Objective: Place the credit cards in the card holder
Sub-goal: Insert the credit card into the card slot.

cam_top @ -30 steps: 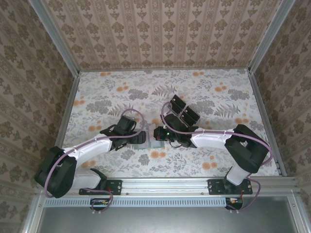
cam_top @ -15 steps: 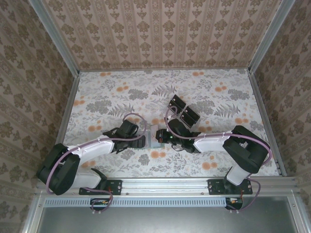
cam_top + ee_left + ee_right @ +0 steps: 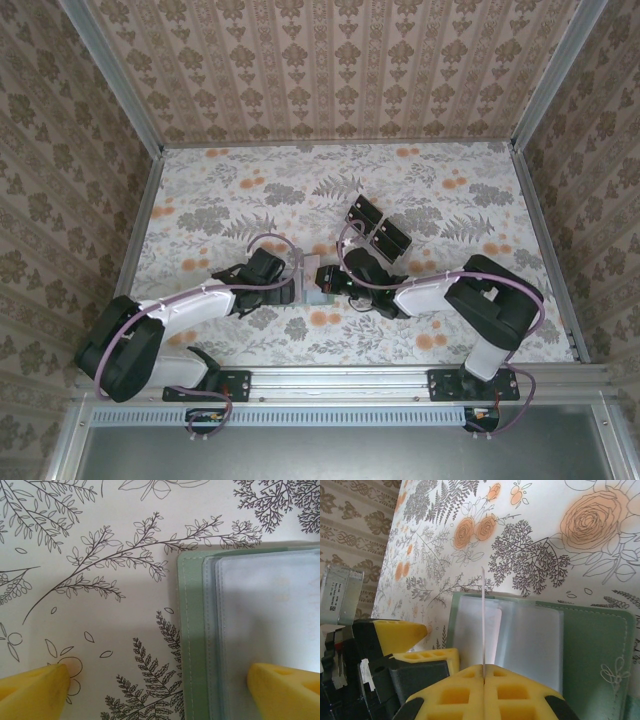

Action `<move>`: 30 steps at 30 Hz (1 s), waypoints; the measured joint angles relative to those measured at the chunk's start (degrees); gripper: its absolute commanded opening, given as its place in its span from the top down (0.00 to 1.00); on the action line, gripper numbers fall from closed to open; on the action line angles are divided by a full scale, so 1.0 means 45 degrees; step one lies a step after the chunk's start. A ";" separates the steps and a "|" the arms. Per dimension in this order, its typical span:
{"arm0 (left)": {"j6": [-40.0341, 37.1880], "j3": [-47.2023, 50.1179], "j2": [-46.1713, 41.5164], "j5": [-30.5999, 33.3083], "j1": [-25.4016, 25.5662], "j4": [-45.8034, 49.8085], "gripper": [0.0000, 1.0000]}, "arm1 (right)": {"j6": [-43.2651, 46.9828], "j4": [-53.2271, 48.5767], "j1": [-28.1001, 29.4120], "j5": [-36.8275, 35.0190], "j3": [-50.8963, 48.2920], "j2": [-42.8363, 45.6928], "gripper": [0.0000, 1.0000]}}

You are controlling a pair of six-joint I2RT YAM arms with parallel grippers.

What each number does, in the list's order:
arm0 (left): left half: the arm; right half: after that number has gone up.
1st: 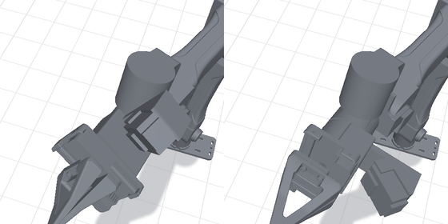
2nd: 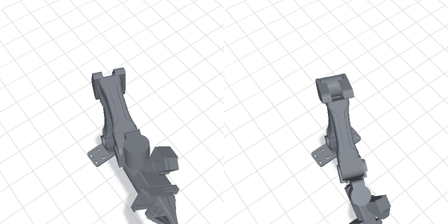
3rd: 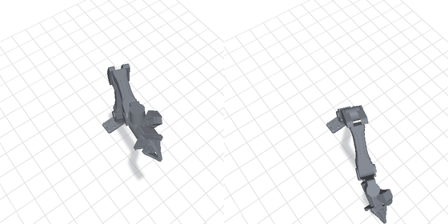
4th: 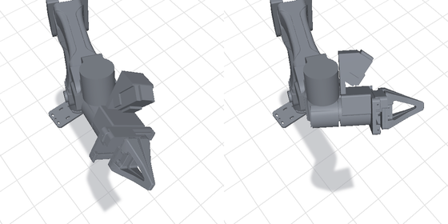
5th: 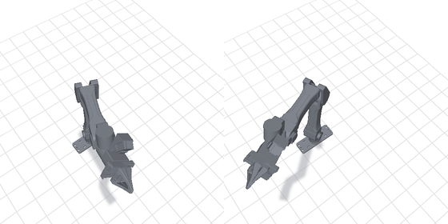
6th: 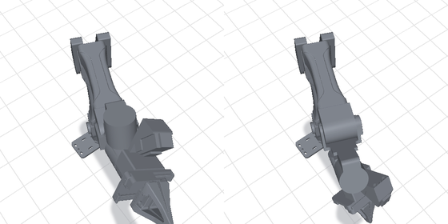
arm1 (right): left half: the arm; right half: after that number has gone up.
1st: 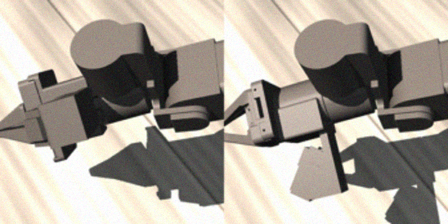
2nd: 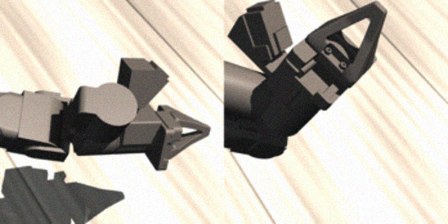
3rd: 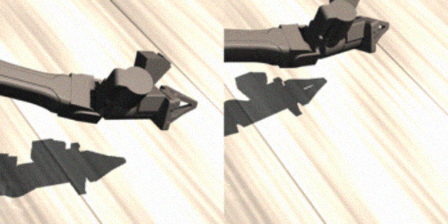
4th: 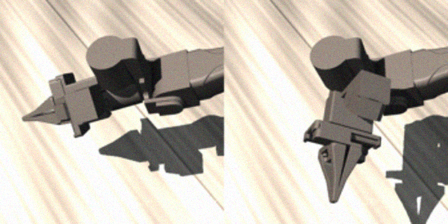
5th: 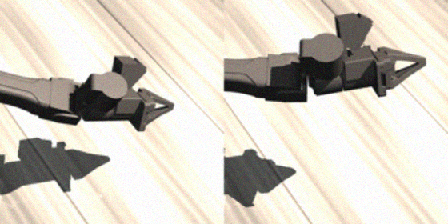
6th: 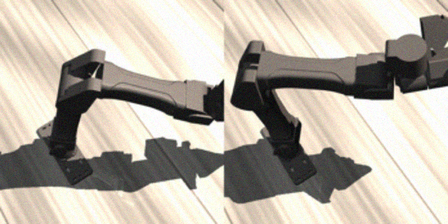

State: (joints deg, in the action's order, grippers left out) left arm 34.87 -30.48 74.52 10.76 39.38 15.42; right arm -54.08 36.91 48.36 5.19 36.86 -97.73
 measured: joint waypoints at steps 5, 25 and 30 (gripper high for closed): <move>0.0063 0.0019 -0.0005 0.0000 0.0010 -0.0005 0.00 | -0.0112 0.0602 0.0102 -0.0005 -0.0063 -0.0427 1.00; 0.0209 0.0136 -0.0151 0.0073 0.0019 0.0005 0.00 | -0.0709 0.2108 0.0272 -0.0092 -0.0403 -0.1311 1.00; 0.0228 0.0141 -0.0170 0.0146 0.0019 0.0044 0.00 | -0.1049 0.2647 0.0321 -0.0083 -0.0544 -0.1559 1.00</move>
State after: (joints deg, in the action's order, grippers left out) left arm 35.90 -29.85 73.76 11.42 39.46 15.62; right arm -58.81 48.82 49.80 4.82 34.41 -104.75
